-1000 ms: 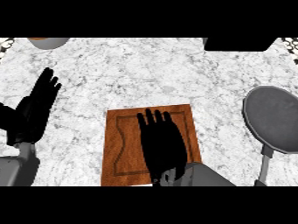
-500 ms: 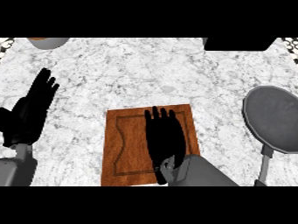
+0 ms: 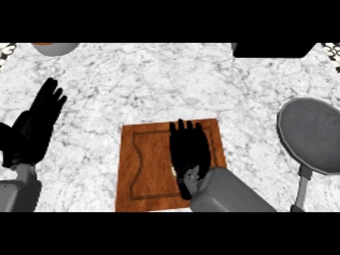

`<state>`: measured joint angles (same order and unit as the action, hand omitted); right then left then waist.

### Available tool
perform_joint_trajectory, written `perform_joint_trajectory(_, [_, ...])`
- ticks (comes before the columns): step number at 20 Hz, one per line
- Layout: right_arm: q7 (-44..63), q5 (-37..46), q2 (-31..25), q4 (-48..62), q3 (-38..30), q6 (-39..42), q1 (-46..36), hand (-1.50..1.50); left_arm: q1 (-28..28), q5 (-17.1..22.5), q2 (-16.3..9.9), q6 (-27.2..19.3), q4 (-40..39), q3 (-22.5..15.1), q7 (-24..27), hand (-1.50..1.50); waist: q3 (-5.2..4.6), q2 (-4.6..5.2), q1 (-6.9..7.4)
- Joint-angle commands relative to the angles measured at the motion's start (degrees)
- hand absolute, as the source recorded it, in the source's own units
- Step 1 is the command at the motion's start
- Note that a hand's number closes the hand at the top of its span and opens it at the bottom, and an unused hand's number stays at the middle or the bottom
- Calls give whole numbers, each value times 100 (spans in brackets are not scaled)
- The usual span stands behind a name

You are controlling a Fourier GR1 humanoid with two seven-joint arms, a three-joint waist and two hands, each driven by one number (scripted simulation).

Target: Pick the cupcake from the cutting board and place it in the pan

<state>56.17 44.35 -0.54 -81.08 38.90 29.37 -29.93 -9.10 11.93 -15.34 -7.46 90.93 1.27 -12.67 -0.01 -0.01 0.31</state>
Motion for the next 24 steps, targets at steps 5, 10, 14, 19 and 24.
perform_joint_trajectory(5, [99, -193, 52, 819, 155, -835, -274, -150, -165, -356, 271, -190, 125, -121, -240, 0, 1, 8, 31])
perform_joint_trajectory(10, [166, -459, 53, 751, 334, -719, -170, -150, -166, -32, 101, 293, -199, 321, 7, 0, 0, 2, 11])
perform_joint_trajectory(14, [-680, -350, 53, 1442, 698, -1442, -355, 150, 245, -504, 438, -7, 337, -188, -86, 0, 2, 3, 52])
perform_joint_trajectory(19, [-972, 24, 54, 1404, 773, -1870, 49, 150, -80, -401, 470, 59, -56, 87, -124, 0, 1, 2, -5])
perform_joint_trajectory(24, [-1286, 259, 54, 1187, 151, -1530, 19, 150, 162, -364, 313, 283, 245, 284, -168, 0, 1, -4, -19])
